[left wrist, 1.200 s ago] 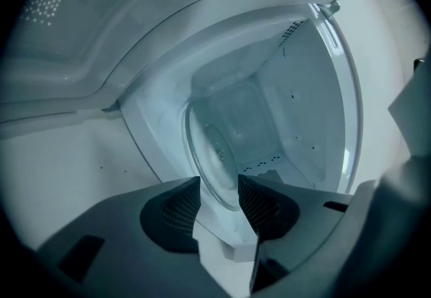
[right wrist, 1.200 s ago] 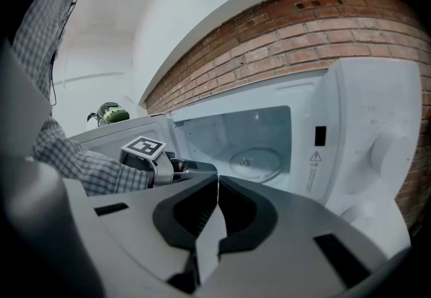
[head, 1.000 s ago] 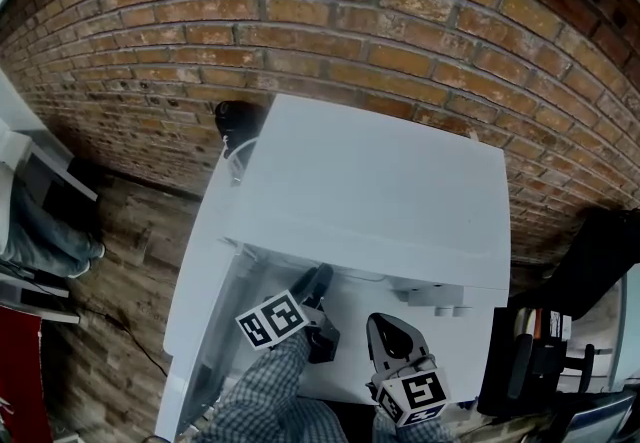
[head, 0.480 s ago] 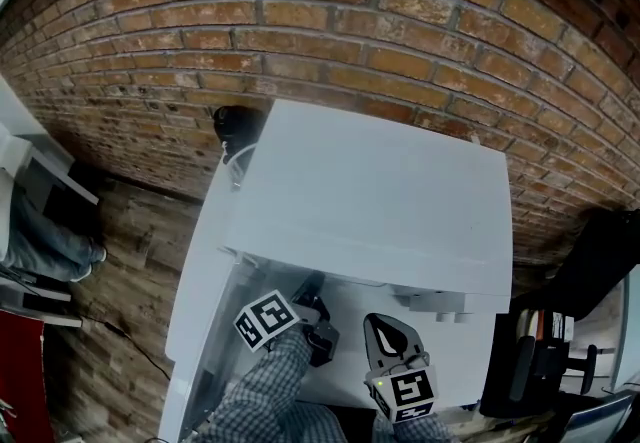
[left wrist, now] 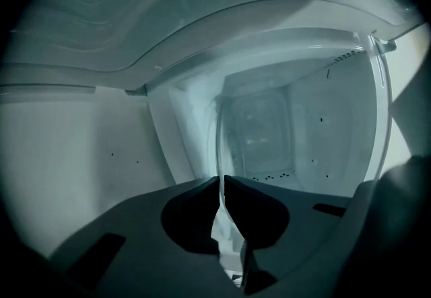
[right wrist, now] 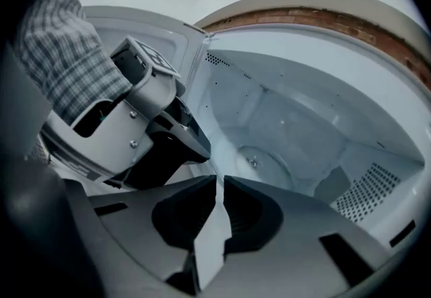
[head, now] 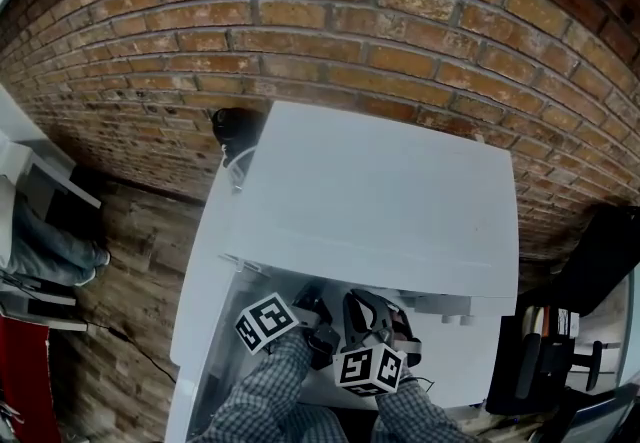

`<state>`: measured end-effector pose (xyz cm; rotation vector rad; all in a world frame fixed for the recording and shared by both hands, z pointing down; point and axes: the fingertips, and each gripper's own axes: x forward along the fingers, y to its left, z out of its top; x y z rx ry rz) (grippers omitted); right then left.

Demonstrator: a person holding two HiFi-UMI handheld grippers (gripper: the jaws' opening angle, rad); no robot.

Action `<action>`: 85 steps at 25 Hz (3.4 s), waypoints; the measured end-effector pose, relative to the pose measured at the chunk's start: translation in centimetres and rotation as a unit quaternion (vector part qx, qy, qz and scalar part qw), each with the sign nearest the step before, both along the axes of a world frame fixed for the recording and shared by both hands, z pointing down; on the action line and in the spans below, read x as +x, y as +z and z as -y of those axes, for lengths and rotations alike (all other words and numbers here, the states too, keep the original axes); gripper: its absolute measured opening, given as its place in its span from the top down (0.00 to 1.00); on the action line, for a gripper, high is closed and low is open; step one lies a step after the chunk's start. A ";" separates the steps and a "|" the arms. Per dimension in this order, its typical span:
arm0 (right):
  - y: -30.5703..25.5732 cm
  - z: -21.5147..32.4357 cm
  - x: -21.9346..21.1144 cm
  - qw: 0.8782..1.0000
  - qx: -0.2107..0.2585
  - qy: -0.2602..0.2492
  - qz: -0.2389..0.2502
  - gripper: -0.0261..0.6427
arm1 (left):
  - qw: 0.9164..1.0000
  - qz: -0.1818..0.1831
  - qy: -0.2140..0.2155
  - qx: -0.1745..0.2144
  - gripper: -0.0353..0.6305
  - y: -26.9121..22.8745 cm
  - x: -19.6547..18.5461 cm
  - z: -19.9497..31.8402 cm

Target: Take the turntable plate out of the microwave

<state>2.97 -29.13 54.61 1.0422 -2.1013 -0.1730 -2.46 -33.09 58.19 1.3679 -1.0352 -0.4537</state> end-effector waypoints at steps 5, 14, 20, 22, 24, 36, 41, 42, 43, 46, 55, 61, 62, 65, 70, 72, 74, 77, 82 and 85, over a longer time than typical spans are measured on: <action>0.9 1.9 -1.0 0.999 -0.001 -0.028 -0.045 0.93 | 1.000 0.005 0.016 0.004 0.90 -0.1 0.0 0.1; 2.8 2.9 -2.2 0.990 -0.040 -0.100 -0.092 0.82 | 0.999 0.001 0.038 0.008 0.90 0.0 0.6 0.1; 3.1 3.3 -2.3 0.984 -0.044 -0.123 -0.118 0.86 | 0.999 0.006 0.043 0.014 0.90 -0.1 0.6 0.2; 3.0 3.2 -2.4 0.984 -0.039 -0.125 -0.119 0.87 | 0.999 0.009 0.047 0.017 0.90 -0.1 0.6 0.3; 2.8 3.2 -2.3 0.985 -0.038 -0.121 -0.114 0.88 | 0.999 0.008 0.048 0.017 0.90 -0.1 0.7 0.2; 1.7 3.1 -2.3 0.983 -0.018 -0.147 -0.105 0.89 | 0.998 -0.029 0.023 0.044 0.90 -1.2 0.9 2.2; 1.3 3.2 -2.4 0.982 -0.021 -0.159 -0.096 0.89 | 0.997 -0.060 0.000 0.048 0.90 -1.5 0.8 3.0; 1.2 3.3 -2.4 0.983 -0.022 -0.160 -0.092 0.89 | 0.996 -0.069 -0.005 0.047 0.90 -1.6 0.8 3.1; 1.1 3.3 -2.4 0.983 -0.023 -0.160 -0.088 0.89 | 0.996 -0.079 -0.011 0.046 0.90 -1.6 0.8 3.3; 0.7 3.5 -2.4 0.983 -0.019 -0.163 -0.076 0.89 | 0.994 -0.101 -0.020 0.048 0.90 -1.8 0.8 3.8; -1.4 1.0 -1.4 0.994 -0.033 -0.094 0.042 0.92 | 0.993 -0.099 -0.012 0.058 0.90 -1.9 1.1 4.1; 0.1 -1.0 1.1 0.820 -0.261 0.148 0.487 0.92 | 0.992 -0.112 -0.013 0.054 0.90 -1.8 1.0 3.3; 0.1 -1.0 1.3 0.776 -0.276 0.170 0.541 0.92 | 0.992 -0.116 -0.014 0.052 0.90 -1.6 1.0 3.0; 0.4 -0.7 2.7 0.674 -0.282 0.220 0.647 0.91 | 0.991 -0.127 -0.016 0.045 0.90 -1.4 0.9 2.3; 0.3 0.5 4.9 0.564 -0.256 0.258 0.741 0.75 | 0.991 -0.126 -0.012 0.050 0.90 -1.4 0.9 1.9; 0.3 1.2 5.4 0.545 -0.245 0.267 0.756 0.75 | 0.989 -0.137 -0.010 0.062 0.90 -2.0 1.0 1.9; 0.5 1.8 5.8 0.532 -0.239 0.275 0.764 0.75 | 0.984 -0.153 -0.008 0.086 0.90 -3.0 1.2 2.0; 0.8 2.3 6.1 0.528 -0.233 0.288 0.764 0.82 | 0.982 -0.161 -0.006 0.095 0.89 -3.7 1.3 1.7; 1.3 3.1 6.9 0.507 -0.219 0.301 0.777 0.83 | 0.980 -0.172 -0.005 0.096 0.89 -3.9 1.3 1.1; 1.4 3.9 7.0 0.506 -0.217 0.301 0.778 0.83 | 0.979 -0.179 -0.005 0.095 0.88 -3.9 1.1 0.5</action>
